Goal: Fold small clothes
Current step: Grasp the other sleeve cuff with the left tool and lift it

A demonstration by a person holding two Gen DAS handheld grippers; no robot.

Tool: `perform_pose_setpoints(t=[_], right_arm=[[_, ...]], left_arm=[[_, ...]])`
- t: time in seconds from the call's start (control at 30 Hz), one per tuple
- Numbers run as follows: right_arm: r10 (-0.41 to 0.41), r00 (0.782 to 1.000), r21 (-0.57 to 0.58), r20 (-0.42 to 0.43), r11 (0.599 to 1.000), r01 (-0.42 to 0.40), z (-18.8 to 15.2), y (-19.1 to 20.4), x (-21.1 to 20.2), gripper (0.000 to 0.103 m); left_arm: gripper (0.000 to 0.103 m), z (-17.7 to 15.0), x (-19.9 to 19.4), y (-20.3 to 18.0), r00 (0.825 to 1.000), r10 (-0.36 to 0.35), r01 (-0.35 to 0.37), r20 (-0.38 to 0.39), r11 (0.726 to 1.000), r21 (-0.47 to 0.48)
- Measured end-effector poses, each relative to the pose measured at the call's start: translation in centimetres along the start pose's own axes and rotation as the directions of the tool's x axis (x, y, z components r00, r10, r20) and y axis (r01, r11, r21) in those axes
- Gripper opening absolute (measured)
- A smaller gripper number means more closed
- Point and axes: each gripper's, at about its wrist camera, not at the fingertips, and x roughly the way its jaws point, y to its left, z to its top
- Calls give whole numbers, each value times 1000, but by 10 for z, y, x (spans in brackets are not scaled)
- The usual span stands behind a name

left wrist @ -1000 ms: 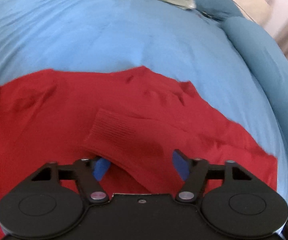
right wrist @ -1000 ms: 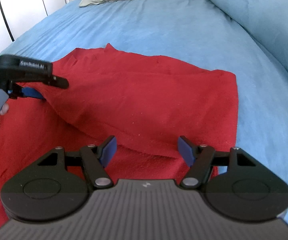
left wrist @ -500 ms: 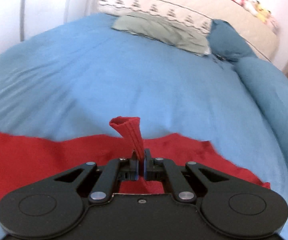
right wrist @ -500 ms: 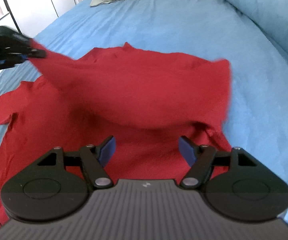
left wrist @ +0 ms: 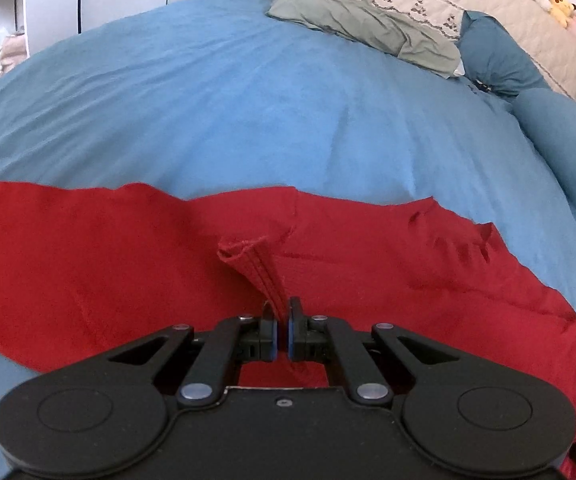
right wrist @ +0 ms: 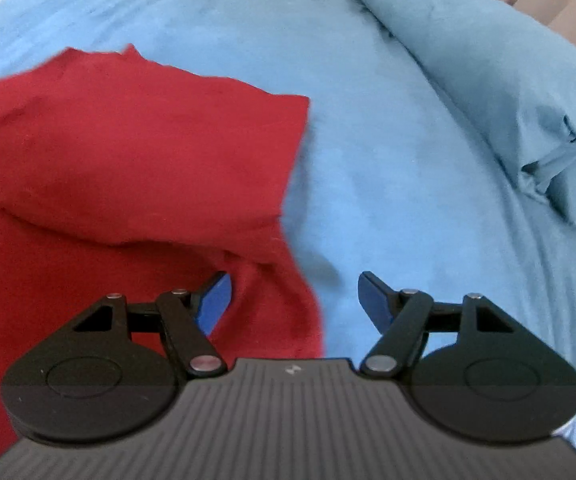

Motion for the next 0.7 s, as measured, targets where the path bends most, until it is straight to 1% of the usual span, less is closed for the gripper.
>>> perform_pose_setpoints(t=[0.1, 0.17, 0.2, 0.23, 0.27, 0.3, 0.33, 0.4, 0.43, 0.5, 0.57, 0.6, 0.63, 0.67, 0.7], right_arm=[[-2, 999, 26, 35, 1000, 1, 4, -4, 9, 85], [-36, 997, 46, 66, 998, 33, 9, -3, 14, 84], [-62, 996, 91, 68, 994, 55, 9, -7, 15, 84], [-74, 996, 168, 55, 984, 64, 6, -16, 16, 84], [-71, 997, 241, 42, 969, 59, 0, -25, 17, 85], [-79, 996, 293, 29, 954, 67, -8, -33, 18, 86], [-84, 996, 318, 21, 945, 73, -15, -36, 19, 86], [-73, 997, 344, 28, 937, 59, -24, -40, 21, 87], [-66, 997, 350, 36, 936, 50, -26, -41, 22, 88], [-40, 998, 334, 42, 942, 24, -26, -44, 21, 88], [2, 999, 311, 45, 950, -16, -28, -50, 13, 88], [20, 999, 300, 43, 953, -32, -27, -54, 9, 88], [27, 999, 281, 42, 959, -38, -26, -58, 2, 89], [35, 998, 255, 54, 966, -48, -23, -59, -6, 89], [51, 996, 231, 79, 971, -68, -21, -59, -15, 90]], left_arm=[[4, 0, 2, -2, 1000, -1, 1, -1, 1000, 2], [4, -1, 2, -3, 1000, 0, 0, -3, 1000, 1], [4, -2, 2, -4, 1000, -1, 1, -4, 1000, 0], [5, -4, 2, -4, 1000, -7, 7, -8, 1000, -2], [5, -7, 3, -6, 1000, -11, 10, -13, 1000, -2], [6, -11, 3, -6, 1000, -10, 11, -19, 1000, 3], [6, -15, 4, -7, 1000, -4, 5, -25, 1000, 10], [7, -24, 6, -7, 999, 13, -12, -32, 1000, 16], [10, -27, 6, -4, 999, 14, -13, -33, 1000, 11], [11, -30, 5, 1, 999, 13, -13, -29, 1000, 4], [14, -29, 1, 3, 999, 20, -19, -35, 1000, 11], [20, -28, -3, 3, 999, 36, -35, -38, 999, 27], [32, -27, -8, 2, 997, 62, -60, -41, 997, 41], [38, -26, -15, 4, 993, 108, -106, -36, 993, 53], [47, -26, -21, 5, 986, 165, -163, -25, 985, 63]])
